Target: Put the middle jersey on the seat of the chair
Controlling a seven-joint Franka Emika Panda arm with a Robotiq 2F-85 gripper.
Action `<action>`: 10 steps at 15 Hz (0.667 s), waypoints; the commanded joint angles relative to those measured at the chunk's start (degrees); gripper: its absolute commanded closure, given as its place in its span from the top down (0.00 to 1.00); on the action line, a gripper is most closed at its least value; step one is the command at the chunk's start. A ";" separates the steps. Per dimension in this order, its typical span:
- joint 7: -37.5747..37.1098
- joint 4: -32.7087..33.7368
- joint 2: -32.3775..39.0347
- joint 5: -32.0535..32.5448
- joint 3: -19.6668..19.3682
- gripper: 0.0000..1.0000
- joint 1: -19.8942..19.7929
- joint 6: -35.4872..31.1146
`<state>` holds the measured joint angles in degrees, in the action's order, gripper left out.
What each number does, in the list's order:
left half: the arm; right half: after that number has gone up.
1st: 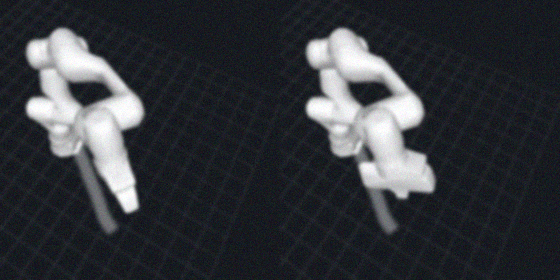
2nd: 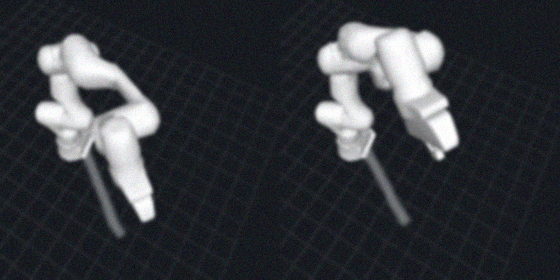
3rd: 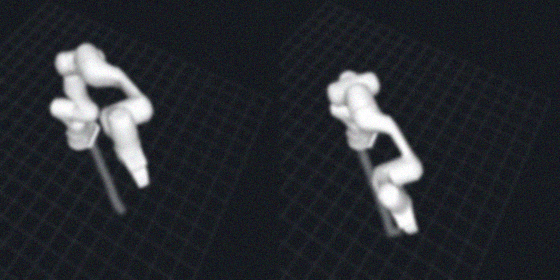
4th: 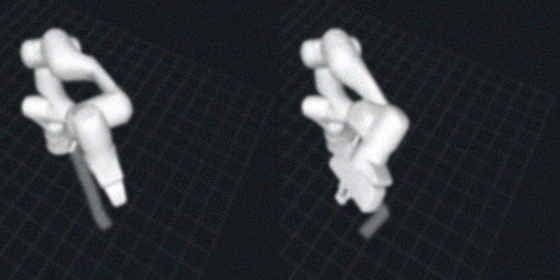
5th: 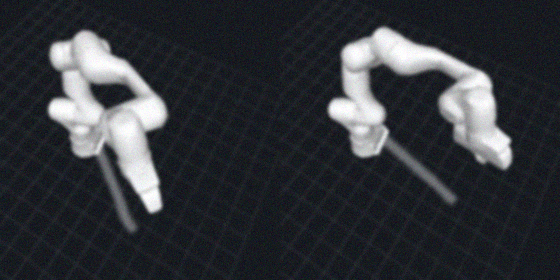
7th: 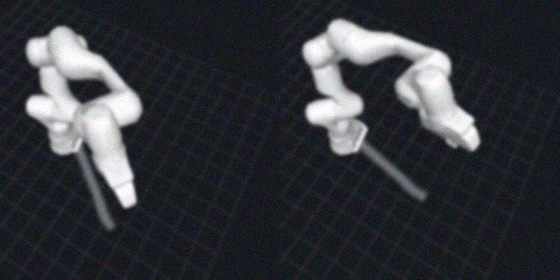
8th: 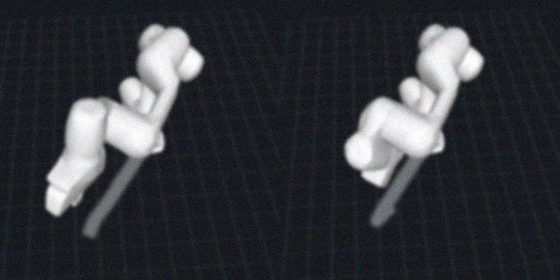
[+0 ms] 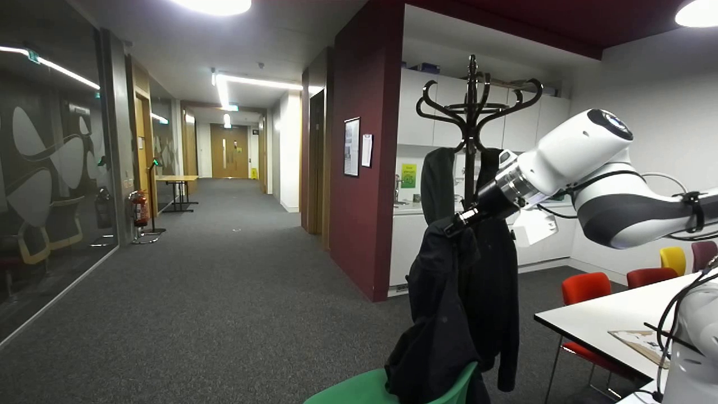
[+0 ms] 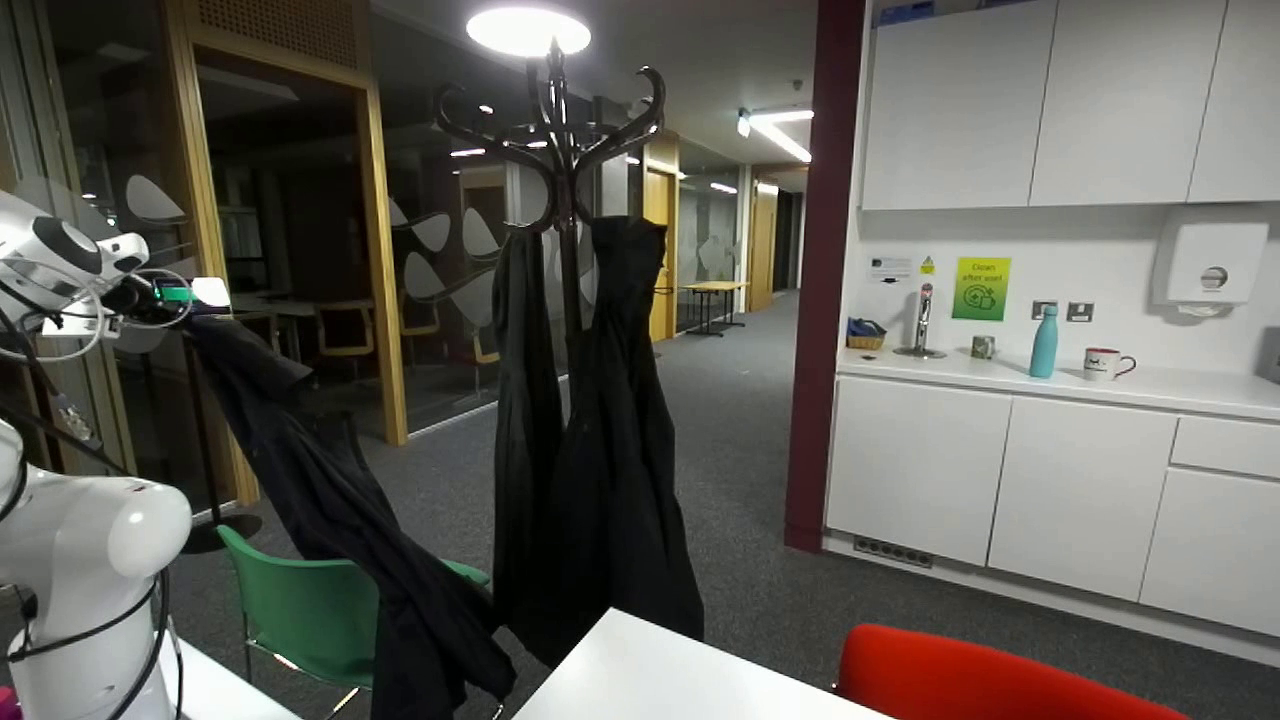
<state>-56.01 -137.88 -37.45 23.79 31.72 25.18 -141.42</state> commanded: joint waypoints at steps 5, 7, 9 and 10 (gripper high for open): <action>6.04 -0.52 -5.56 -13.20 1.61 0.28 0.01 4.54; 6.38 -0.29 -6.18 -14.39 2.04 0.43 -0.51 4.78; 6.48 -0.17 -6.79 -15.16 2.32 0.58 -1.07 4.63; 6.55 -0.06 -7.04 -15.53 2.37 0.64 -1.34 4.67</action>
<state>-52.11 -138.11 -42.25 10.73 33.48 25.41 -137.46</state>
